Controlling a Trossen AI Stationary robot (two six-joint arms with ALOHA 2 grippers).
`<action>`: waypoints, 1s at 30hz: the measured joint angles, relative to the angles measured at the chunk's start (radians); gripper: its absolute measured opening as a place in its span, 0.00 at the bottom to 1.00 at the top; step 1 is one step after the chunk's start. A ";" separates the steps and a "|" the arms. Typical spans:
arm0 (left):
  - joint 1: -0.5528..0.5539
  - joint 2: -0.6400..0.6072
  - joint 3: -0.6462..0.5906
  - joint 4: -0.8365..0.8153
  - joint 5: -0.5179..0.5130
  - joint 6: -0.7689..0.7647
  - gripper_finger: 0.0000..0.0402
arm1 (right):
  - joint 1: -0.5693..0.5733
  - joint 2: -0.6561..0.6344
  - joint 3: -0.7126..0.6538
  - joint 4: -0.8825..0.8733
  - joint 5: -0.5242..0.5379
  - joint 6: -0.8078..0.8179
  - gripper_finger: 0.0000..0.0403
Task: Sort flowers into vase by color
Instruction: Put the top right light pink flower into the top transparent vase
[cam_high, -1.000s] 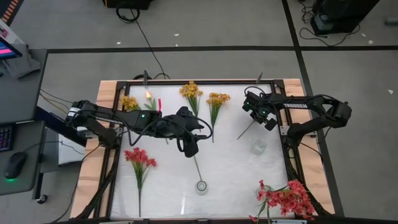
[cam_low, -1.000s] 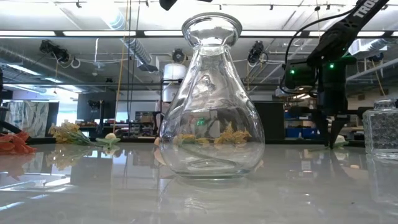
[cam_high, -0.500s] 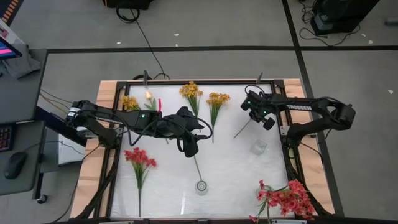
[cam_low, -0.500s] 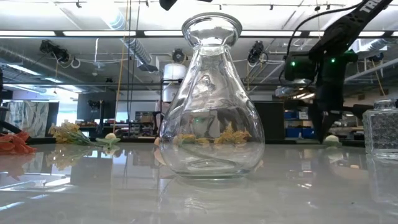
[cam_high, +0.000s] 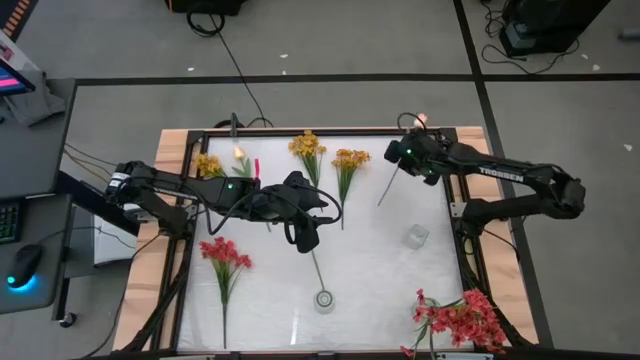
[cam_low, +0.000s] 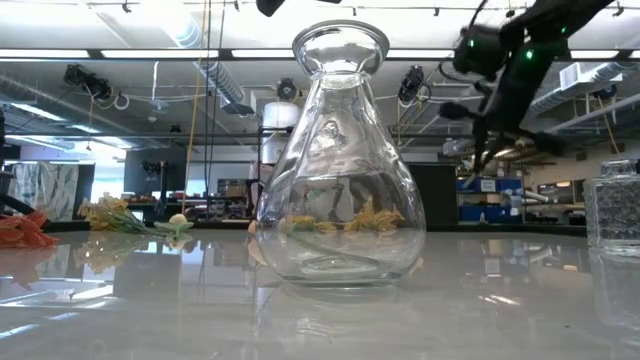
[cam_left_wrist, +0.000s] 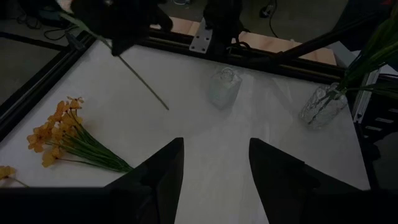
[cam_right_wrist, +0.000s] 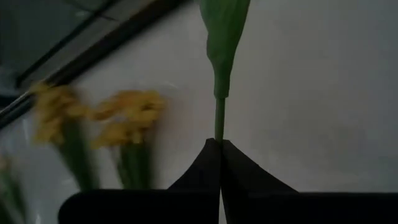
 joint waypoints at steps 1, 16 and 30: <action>0.000 0.000 0.000 0.000 0.000 0.000 0.47 | 0.009 -0.009 0.017 0.000 0.011 -0.045 0.01; 0.000 0.000 0.000 0.000 0.000 0.000 0.47 | 0.159 -0.232 0.135 -0.082 0.166 -0.591 0.01; 0.000 0.000 0.000 0.000 0.000 0.000 0.47 | 0.340 -0.517 0.135 -0.244 0.291 -0.611 0.01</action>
